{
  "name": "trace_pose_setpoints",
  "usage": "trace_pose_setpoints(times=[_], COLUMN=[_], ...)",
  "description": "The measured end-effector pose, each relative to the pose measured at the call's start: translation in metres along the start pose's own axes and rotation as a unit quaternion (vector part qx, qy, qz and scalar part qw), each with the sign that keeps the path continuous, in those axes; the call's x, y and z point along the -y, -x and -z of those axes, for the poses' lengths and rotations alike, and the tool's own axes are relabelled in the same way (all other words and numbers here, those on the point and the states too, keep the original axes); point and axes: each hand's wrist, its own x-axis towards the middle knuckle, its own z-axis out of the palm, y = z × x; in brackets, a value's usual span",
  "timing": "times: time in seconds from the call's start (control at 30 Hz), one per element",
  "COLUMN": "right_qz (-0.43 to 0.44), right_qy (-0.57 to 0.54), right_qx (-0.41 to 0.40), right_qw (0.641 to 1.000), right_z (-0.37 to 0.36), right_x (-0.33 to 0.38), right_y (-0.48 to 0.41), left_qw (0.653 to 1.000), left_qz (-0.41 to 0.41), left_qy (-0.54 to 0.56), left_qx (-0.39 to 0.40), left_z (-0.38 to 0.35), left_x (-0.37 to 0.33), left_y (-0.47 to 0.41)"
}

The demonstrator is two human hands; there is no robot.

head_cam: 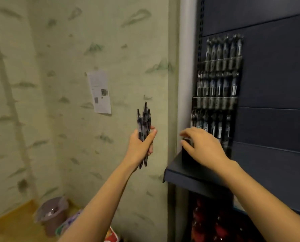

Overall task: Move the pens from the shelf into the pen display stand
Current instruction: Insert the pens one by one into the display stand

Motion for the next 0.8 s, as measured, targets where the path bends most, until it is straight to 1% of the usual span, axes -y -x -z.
trace_pose_setpoints(times=[0.17,0.27,0.43,0.67,0.8], right_qz=[-0.065,-0.089,-0.103,-0.109,-0.117], right_qy=[0.034,0.027,-0.020,-0.015,-0.032], right_qx=[-0.030,-0.045,-0.092,-0.098,-0.121], right_qw=[0.997,0.995,0.990,0.989,0.985], right_z=[0.016,0.023,0.032,0.040,0.039], right_x=[-0.029,-0.043,-0.058,-0.062,-0.056], right_y=[-0.004,-0.011,-0.025,-0.044,-0.051], left_qw=[0.997,0.995,0.989,0.975,0.963], left_qz=[-0.009,-0.018,-0.026,-0.030,-0.032], left_qy=[0.038,0.050,0.082,0.133,0.162], left_qx=[0.061,0.087,0.117,0.174,0.213], left_z=[-0.034,-0.051,-0.068,-0.080,-0.084], left_x=[0.009,0.011,0.008,0.003,0.007], left_y=[-0.039,-0.058,-0.079,-0.099,-0.103])
